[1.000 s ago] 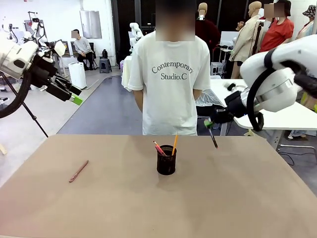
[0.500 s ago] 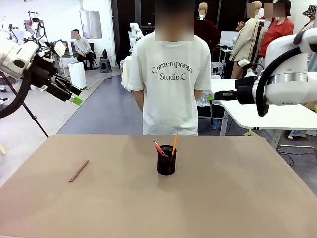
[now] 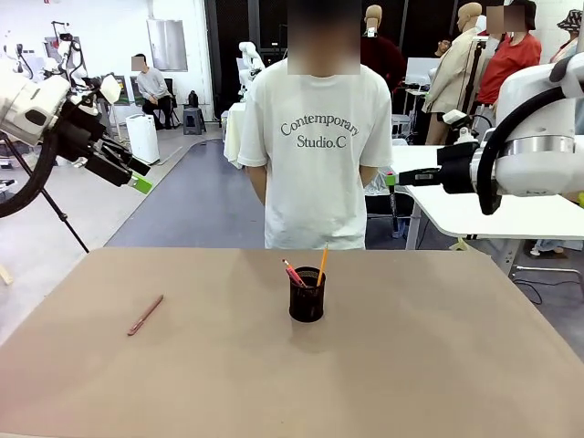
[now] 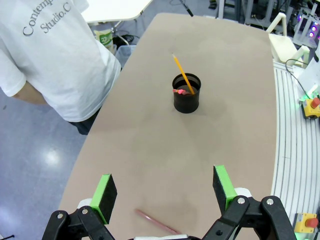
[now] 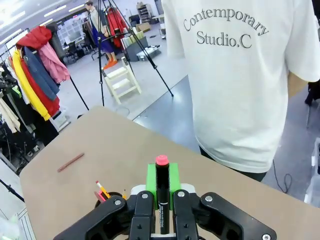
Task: Place the pens into the pen holder.
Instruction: Pick up a writing instrument from the table and place it into the Pen holder.
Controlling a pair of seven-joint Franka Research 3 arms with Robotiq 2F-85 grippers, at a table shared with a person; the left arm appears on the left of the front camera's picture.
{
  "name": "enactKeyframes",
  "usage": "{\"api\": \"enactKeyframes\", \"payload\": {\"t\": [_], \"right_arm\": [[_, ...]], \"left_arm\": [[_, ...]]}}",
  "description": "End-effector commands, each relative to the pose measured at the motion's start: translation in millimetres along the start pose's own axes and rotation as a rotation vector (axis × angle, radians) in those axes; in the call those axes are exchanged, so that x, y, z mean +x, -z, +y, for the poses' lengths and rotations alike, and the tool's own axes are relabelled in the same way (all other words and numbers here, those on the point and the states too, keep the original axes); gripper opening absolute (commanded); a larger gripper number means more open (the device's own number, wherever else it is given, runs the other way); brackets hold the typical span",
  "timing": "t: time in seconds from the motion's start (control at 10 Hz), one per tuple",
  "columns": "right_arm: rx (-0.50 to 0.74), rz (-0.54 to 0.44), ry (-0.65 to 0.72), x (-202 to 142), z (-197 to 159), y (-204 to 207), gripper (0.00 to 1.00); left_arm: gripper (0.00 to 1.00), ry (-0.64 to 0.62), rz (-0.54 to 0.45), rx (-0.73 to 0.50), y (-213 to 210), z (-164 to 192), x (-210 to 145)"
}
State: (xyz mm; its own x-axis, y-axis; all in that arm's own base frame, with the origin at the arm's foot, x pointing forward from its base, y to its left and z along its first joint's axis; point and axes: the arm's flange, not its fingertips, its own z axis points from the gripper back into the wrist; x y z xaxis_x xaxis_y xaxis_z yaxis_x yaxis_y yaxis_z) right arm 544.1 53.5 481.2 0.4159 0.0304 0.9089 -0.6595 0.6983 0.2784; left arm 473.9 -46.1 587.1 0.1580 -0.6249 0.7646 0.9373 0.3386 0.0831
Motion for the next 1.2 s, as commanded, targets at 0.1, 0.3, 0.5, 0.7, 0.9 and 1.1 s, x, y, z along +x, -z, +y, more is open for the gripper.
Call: {"api": "enactKeyframes", "payload": {"t": [0.1, 0.3, 0.5, 0.7, 0.9, 1.1], "right_arm": [[0.000, 0.000, 0.000, 0, 0, 0, 0.00], [0.123, -0.105, -0.133, 0, 14, 17, 0.00], [0.237, -0.251, -0.272, 5, 45, 27, 0.00], [0.341, -0.287, -0.353, -3, 73, 37, 0.00], [0.330, -0.319, -0.464, -25, 83, 63, 0.00], [0.350, -0.280, -0.416, -44, 85, 79, 0.00]], "left_arm": [[1.00, 0.001, 0.005, 0.006, -2, 0, 0], [1.00, 0.001, 0.005, 0.006, -2, 0, 0], [1.00, 0.001, 0.005, 0.006, -2, 0, 0], [1.00, 0.001, 0.005, 0.006, -2, 0, 0], [1.00, 0.001, 0.005, 0.006, -2, 0, 0], [1.00, 0.001, 0.005, 0.006, -2, 0, 0]]}}
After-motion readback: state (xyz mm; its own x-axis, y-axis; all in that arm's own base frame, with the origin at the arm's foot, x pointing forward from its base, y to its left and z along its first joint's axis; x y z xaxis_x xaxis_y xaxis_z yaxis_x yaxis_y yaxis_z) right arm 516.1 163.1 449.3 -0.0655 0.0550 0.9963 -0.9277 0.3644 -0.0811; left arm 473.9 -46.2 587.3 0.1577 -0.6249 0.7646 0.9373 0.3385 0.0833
